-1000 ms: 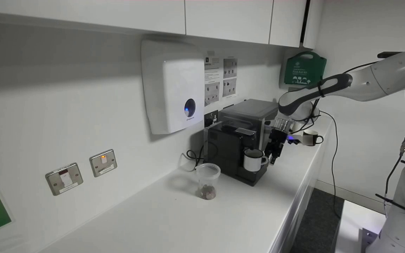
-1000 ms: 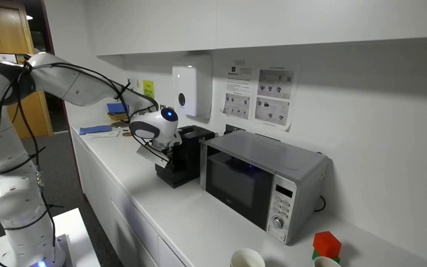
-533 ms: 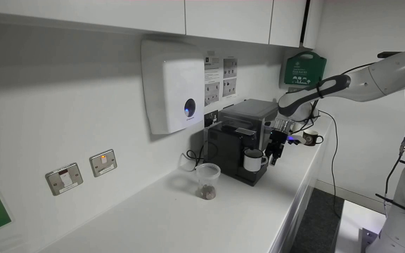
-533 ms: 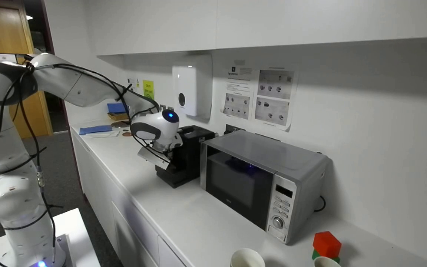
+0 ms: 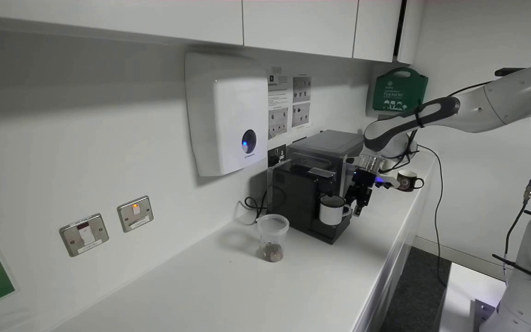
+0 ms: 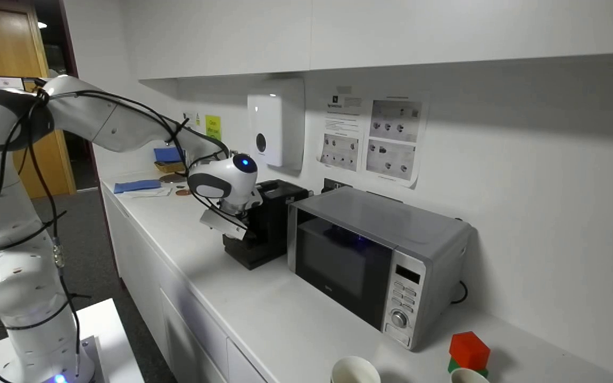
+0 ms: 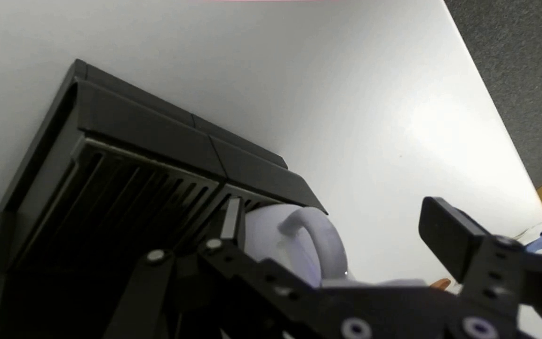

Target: Take the mug from the coffee maker and put it on the counter, and pour the content from the transparent cup into the mug

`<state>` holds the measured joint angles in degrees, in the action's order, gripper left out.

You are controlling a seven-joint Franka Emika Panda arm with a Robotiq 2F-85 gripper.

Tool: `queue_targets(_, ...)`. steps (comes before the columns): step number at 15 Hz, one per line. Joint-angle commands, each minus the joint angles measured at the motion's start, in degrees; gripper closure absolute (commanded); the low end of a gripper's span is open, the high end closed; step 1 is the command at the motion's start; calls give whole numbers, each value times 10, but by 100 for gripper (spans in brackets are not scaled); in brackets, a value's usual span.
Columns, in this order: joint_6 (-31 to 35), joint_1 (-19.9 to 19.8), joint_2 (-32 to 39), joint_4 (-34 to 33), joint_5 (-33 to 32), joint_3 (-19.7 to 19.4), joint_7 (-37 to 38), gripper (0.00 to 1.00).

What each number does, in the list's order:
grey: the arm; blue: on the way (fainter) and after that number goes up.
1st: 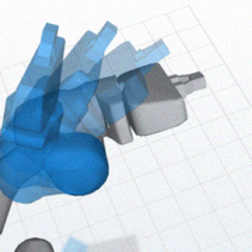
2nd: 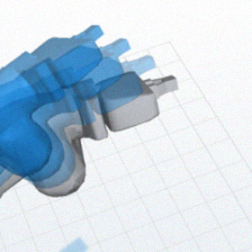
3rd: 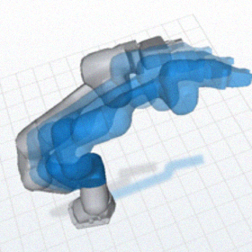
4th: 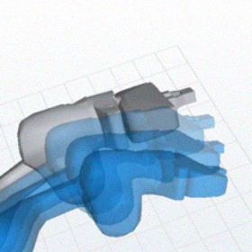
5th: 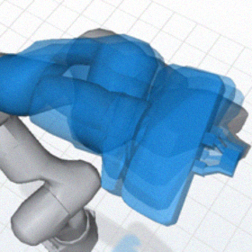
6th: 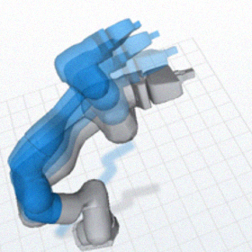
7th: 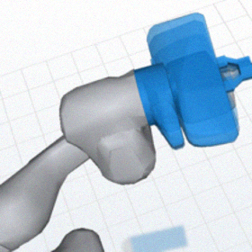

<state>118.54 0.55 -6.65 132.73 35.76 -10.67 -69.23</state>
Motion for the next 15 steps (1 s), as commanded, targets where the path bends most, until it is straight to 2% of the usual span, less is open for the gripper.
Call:
queue_targets(1, -13, -14, -4, -15, 1, 12, -24, 0)
queue_targets(5, -14, -14, -5, -21, -1, 17, -22, 0)
queue_targets(6, -14, -14, -4, -23, -2, 17, -21, 6)
queue_targets(7, -15, -15, -3, -24, -4, 17, -18, 27)
queue_targets(9, -15, -15, -2, -25, -4, 17, -17, 31)
queue_targets(15, -16, -17, -3, -24, -7, 16, -15, 77)
